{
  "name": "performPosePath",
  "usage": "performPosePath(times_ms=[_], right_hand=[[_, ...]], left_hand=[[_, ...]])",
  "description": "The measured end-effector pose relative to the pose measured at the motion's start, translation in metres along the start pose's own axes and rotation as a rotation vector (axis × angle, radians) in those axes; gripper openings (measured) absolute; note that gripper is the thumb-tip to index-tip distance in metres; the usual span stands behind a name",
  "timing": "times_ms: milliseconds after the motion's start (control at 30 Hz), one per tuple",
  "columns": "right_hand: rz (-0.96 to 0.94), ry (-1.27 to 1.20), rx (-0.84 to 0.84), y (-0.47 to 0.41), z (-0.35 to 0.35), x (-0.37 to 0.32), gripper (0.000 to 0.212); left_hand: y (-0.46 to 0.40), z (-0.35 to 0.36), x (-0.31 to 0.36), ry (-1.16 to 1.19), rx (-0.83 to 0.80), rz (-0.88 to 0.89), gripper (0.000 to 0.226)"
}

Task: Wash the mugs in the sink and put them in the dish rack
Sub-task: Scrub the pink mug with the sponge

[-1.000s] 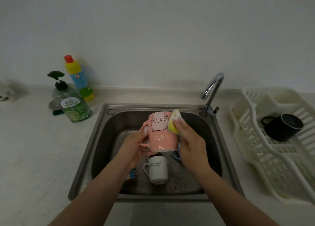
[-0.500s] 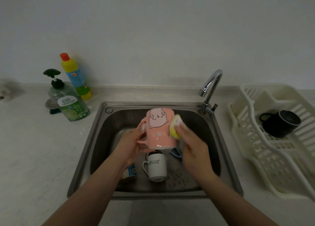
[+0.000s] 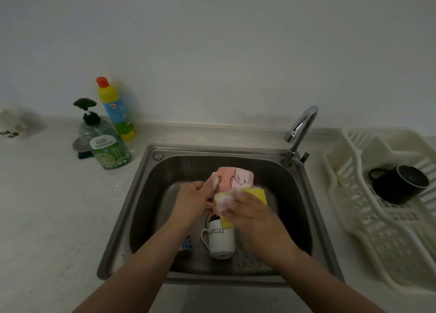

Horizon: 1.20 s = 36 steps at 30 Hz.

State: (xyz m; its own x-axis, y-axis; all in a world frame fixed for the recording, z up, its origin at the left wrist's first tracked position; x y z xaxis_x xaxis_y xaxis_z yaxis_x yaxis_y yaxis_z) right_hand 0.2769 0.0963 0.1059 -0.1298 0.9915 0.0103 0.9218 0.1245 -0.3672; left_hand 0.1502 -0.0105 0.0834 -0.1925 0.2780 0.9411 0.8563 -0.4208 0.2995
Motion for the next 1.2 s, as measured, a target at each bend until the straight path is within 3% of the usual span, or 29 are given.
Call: performPosePath(times_ms=[167,333,433,500,633,767,933,1067,1200], right_hand=[[0.21,-0.097,-0.015,-0.03,0.003,0.026,0.078],[0.055,-0.124,-0.106,0.002,0.008,0.001,0.079],[0.298,-0.082,-0.121,-0.027,0.002,0.025,0.084],[0.359,-0.145,-0.122,-0.026,0.001,0.027,0.083],[0.102,-0.218,-0.056,0.026,0.013,0.008,0.072],[0.456,-0.428,0.186,0.004,0.012,0.039,0.061],[0.263,-0.408,0.166,0.043,0.016,0.01,0.049],[0.554,-0.639,0.256,0.005,0.016,0.041,0.049],[0.529,-0.703,0.233,0.033,0.015,0.017,0.042]], left_hand=[[-0.001,0.005,0.0,-0.027,0.026,0.025,0.046],[-0.004,0.006,-0.008,0.011,-0.031,0.018,0.043],[-0.005,0.008,-0.008,0.038,-0.015,0.014,0.041],[-0.006,0.006,-0.009,0.072,-0.018,-0.011,0.038],[-0.005,-0.005,-0.017,0.203,-0.08,-0.063,0.032],[-0.006,-0.006,-0.012,0.27,-0.153,-0.058,0.037],[-0.01,-0.012,-0.015,0.393,-0.194,-0.115,0.044],[-0.007,-0.006,-0.012,0.445,-0.283,-0.106,0.045],[-0.006,-0.008,-0.012,0.513,-0.337,-0.074,0.043]])
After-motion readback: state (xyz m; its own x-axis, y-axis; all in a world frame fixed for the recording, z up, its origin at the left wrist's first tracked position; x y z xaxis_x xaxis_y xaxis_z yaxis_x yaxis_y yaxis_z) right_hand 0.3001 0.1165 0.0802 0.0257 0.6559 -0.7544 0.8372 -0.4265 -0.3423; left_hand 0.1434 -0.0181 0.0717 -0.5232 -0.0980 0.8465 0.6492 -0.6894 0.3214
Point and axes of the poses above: each hand's wrist, its own y-axis away from the middle knuckle, its own z-axis out of the palm, x = y × z, the point moved 2 cm from there along -y, towards the middle knuckle, and after that the axes turned 2 degrees about z, right-handed, at the moved point
